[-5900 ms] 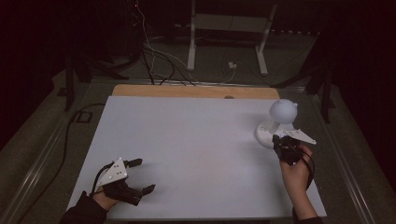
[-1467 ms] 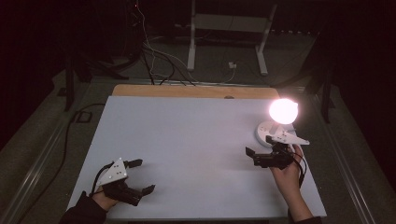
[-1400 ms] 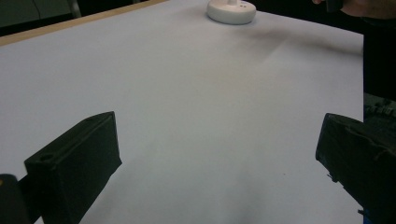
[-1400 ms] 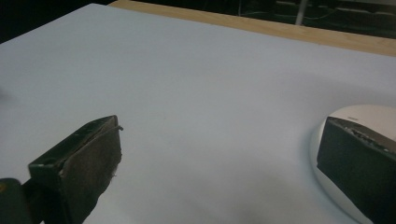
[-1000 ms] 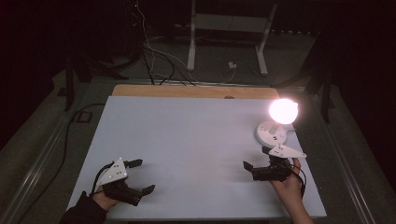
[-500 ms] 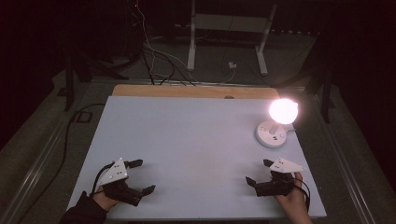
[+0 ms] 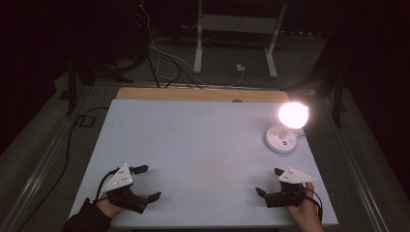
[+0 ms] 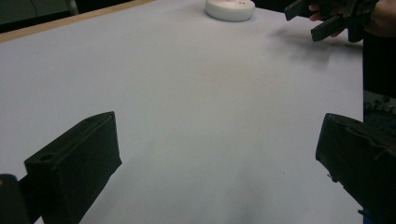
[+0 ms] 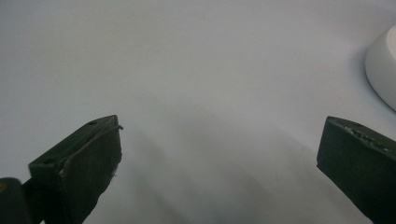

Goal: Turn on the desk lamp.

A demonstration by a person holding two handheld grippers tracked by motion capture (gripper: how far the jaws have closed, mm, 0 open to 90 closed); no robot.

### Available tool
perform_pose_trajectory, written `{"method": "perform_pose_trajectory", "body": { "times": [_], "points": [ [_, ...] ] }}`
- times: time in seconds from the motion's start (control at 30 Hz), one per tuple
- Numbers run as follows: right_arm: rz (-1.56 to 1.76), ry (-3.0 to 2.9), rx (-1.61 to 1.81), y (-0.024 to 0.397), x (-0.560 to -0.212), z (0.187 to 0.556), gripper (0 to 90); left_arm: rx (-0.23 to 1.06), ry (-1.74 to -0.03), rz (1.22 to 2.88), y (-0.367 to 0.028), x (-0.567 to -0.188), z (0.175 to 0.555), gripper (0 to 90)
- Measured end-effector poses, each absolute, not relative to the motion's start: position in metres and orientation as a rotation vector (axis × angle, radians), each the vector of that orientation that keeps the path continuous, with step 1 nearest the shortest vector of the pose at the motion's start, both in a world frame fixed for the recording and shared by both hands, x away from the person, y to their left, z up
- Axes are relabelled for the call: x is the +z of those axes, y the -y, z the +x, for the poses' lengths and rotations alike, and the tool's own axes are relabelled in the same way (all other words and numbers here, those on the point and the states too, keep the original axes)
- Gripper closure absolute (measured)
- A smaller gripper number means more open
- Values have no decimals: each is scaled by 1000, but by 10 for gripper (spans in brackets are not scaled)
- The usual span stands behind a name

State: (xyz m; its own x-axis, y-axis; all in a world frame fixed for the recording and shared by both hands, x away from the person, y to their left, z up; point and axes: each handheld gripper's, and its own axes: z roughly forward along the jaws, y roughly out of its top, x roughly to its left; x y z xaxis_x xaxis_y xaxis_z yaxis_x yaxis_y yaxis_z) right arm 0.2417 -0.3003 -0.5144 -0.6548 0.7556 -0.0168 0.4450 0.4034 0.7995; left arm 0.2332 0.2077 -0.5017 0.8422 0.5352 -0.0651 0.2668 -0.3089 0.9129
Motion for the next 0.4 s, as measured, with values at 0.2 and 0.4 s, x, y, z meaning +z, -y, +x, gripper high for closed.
{"method": "perform_pose_trajectory", "body": {
  "times": [0.2, 0.4],
  "points": [
    [1023, -2283, 1134, 300, -514, 242, 0, 300, -598, 1906, -208, -502, 233, 3],
    [1027, -2281, 1133, 301, -515, 242, 0, 299, -599, 1904, -208, -502, 233, 3]
  ]
}}
